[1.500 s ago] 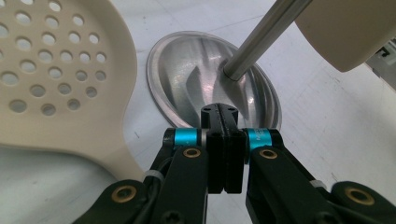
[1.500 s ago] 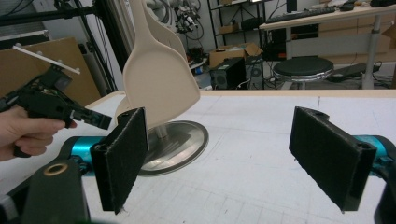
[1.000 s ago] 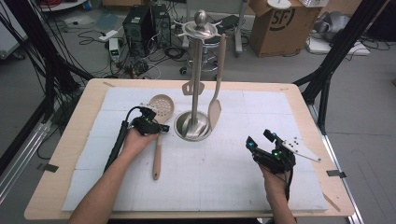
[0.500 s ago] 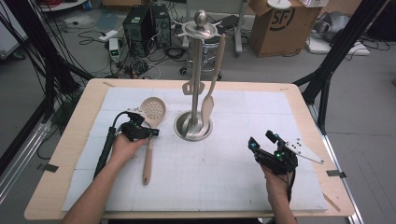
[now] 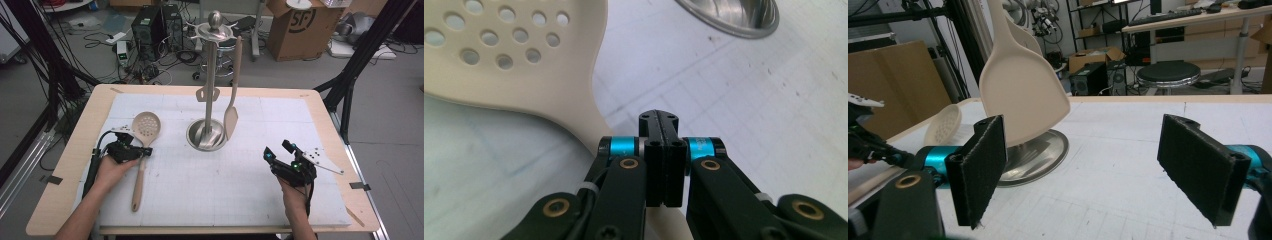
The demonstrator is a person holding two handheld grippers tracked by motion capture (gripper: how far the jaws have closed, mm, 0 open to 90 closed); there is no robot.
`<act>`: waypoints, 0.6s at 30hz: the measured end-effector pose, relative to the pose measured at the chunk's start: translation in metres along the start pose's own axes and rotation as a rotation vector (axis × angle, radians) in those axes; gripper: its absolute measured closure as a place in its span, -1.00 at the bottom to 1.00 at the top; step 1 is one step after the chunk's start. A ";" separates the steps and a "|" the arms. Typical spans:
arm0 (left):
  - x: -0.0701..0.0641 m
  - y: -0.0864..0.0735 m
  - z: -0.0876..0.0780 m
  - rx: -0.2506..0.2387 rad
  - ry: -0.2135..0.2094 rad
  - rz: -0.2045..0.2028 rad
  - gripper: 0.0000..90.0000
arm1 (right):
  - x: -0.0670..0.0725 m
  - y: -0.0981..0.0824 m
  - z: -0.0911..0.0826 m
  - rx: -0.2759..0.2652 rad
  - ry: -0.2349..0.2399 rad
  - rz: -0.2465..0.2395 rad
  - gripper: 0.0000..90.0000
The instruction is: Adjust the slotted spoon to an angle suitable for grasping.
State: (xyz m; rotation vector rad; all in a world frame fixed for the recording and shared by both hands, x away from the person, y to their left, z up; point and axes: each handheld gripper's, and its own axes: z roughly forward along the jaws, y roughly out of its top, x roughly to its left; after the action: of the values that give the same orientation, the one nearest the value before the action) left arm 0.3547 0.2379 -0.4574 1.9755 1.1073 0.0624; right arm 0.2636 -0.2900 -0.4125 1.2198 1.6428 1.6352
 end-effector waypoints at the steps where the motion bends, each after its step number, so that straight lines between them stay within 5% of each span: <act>1: 0.001 -0.003 -0.003 -0.005 -0.001 -0.001 1.00 | 0.000 0.000 0.000 -0.001 -0.002 -0.003 -0.58; 13: 0.005 -0.034 -0.035 -0.074 -0.055 -0.035 1.00 | 0.001 0.000 0.003 0.005 0.006 -0.003 -0.58; 18: -0.002 -0.046 -0.056 -0.085 -0.063 -0.009 1.00 | 0.001 0.001 0.002 0.002 0.002 -0.001 -0.58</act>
State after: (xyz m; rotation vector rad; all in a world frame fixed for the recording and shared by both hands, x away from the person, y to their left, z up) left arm 0.2990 0.2838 -0.4529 1.8843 1.0564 0.0414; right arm 0.2653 -0.2882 -0.4118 1.2185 1.6471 1.6350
